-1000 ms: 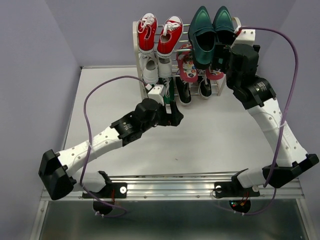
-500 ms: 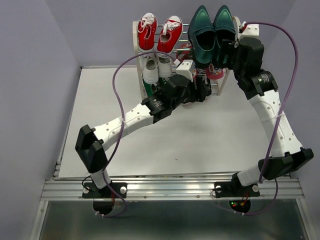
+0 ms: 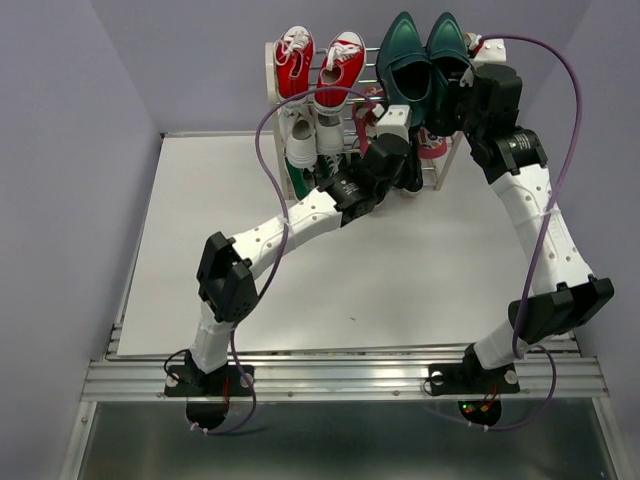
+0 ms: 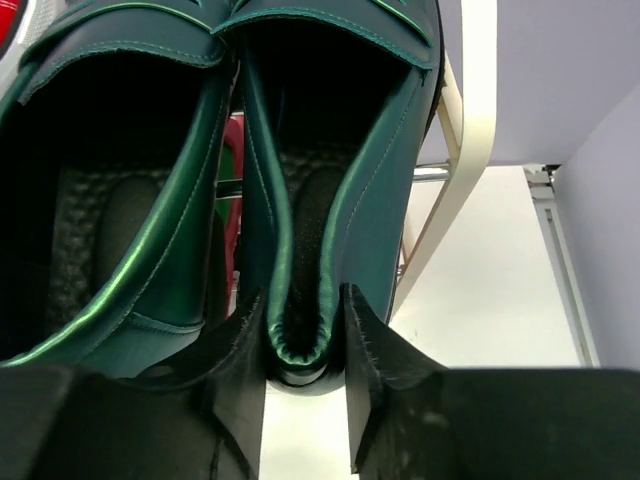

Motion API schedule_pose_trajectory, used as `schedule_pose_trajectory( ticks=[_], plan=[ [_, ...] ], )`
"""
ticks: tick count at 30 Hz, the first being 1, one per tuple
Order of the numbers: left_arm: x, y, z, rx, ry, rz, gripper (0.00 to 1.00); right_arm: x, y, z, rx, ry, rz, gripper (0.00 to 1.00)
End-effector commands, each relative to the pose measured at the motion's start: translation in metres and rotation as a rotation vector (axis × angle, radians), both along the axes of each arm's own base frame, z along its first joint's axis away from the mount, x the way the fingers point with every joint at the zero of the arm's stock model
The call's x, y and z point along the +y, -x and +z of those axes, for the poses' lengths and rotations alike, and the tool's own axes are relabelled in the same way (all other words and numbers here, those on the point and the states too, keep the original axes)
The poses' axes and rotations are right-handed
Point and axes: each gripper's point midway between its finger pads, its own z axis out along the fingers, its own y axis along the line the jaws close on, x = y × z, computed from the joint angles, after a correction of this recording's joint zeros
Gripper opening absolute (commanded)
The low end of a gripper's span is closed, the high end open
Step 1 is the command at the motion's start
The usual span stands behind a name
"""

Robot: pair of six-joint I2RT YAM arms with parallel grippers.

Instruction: Place and organize the shoes onto the shoe shelf

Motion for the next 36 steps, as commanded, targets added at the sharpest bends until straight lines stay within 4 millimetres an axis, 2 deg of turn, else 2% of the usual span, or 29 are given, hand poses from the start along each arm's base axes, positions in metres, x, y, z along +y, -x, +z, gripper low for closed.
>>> schedule_pose_trajectory(
  ticks=[1, 2, 5, 9, 14, 19, 26, 30, 31, 32, 34, 35, 36],
  plan=[
    [0.013, -0.012, 0.066, -0.117, 0.063, 0.059, 0.50, 0.000, 0.001, 0.048, -0.144, -0.037, 0.017, 0.25],
    [0.015, -0.015, 0.077, -0.142, 0.074, 0.068, 0.50, 0.000, 0.001, 0.057, -0.175, -0.042, 0.016, 0.25],
    [0.020, -0.023, 0.094, -0.177, 0.092, 0.090, 0.50, -0.003, 0.002, 0.077, -0.236, -0.045, 0.006, 0.25],
    [0.028, -0.033, 0.119, -0.213, 0.132, 0.108, 0.51, -0.004, -0.005, 0.091, -0.293, -0.047, -0.007, 0.20],
    [0.037, -0.040, 0.143, -0.267, 0.166, 0.127, 0.52, 0.005, -0.014, 0.111, -0.358, -0.047, 0.037, 0.16],
    [0.045, -0.055, 0.148, -0.282, 0.193, 0.146, 0.53, 0.007, -0.028, 0.115, -0.378, 0.011, 0.045, 0.14],
    [0.045, -0.069, 0.155, -0.301, 0.221, 0.148, 0.53, 0.029, -0.041, 0.132, -0.497, 0.097, 0.170, 0.11],
    [0.051, -0.069, 0.154, -0.292, 0.220, 0.162, 0.54, 0.039, -0.037, 0.114, -0.484, 0.188, 0.249, 0.11],
    [0.051, -0.068, 0.153, -0.288, 0.221, 0.157, 0.54, 0.038, -0.033, 0.089, -0.444, 0.204, 0.256, 0.11],
    [0.050, -0.066, 0.148, -0.279, 0.212, 0.142, 0.54, 0.037, -0.030, 0.087, -0.466, 0.223, 0.261, 0.14],
    [0.050, -0.063, 0.143, -0.268, 0.205, 0.134, 0.54, 0.033, -0.025, 0.068, -0.437, 0.248, 0.252, 0.17],
    [0.051, -0.061, 0.139, -0.255, 0.201, 0.131, 0.56, 0.029, -0.021, 0.052, -0.408, 0.256, 0.243, 0.22],
    [0.052, -0.060, 0.138, -0.250, 0.199, 0.128, 0.56, 0.023, -0.020, 0.046, -0.391, 0.262, 0.213, 0.27]
  ],
)
